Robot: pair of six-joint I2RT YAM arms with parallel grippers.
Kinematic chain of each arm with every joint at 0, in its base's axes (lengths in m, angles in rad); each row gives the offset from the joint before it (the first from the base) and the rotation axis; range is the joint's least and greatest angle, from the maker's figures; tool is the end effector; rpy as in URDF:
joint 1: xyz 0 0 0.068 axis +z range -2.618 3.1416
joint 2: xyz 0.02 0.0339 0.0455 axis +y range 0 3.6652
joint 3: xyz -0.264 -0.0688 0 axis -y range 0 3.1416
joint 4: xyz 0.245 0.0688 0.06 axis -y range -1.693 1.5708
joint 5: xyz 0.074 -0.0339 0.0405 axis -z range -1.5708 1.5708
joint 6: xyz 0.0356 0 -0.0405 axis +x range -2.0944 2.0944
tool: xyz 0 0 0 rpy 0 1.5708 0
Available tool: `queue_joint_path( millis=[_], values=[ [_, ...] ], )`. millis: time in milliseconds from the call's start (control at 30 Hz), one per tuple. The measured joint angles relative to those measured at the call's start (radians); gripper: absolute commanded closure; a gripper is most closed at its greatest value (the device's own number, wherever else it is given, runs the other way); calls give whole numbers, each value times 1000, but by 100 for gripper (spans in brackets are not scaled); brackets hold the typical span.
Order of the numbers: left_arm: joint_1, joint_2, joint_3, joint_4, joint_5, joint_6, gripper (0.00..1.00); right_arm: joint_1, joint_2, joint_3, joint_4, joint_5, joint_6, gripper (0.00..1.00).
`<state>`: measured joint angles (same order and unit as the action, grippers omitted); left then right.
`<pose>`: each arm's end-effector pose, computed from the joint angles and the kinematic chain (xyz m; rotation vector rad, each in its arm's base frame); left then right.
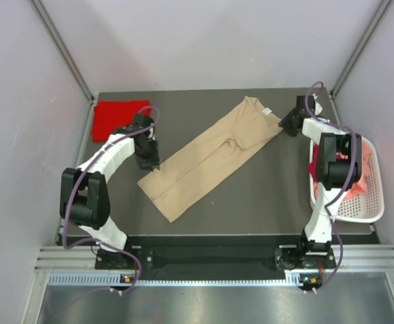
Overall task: Fold and stack the t-shirts
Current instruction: Fold the tshirt
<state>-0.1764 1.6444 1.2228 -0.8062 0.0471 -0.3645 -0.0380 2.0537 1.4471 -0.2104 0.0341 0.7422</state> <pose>0.3190 -0.0586 0.2281 -0.2531 2.8058 -0.1943 0.4527 -0.0184 0.1770 0.9304 2.2201 0.2901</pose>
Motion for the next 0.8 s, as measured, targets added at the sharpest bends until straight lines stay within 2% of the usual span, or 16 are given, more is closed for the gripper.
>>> queue_joint_path(
  millis=[133,267,400,667,800],
  values=[
    [-146,-19,-8,8,47,-13,65,-4,42,7,17,5,5,67],
    [-180,-30,-23,11,69,-44,64,-14,79,41,48,7,12,76],
    [-165,-48,-19,13,61,-69,64,-25,92,45,61,10,13,100],
    [-142,-52,43,36,27,-81,62,-41,181,170,67,-40,-9,100],
    [-70,-51,23,75,37,-75,60,-46,247,266,63,-72,-29,100]
  ],
)
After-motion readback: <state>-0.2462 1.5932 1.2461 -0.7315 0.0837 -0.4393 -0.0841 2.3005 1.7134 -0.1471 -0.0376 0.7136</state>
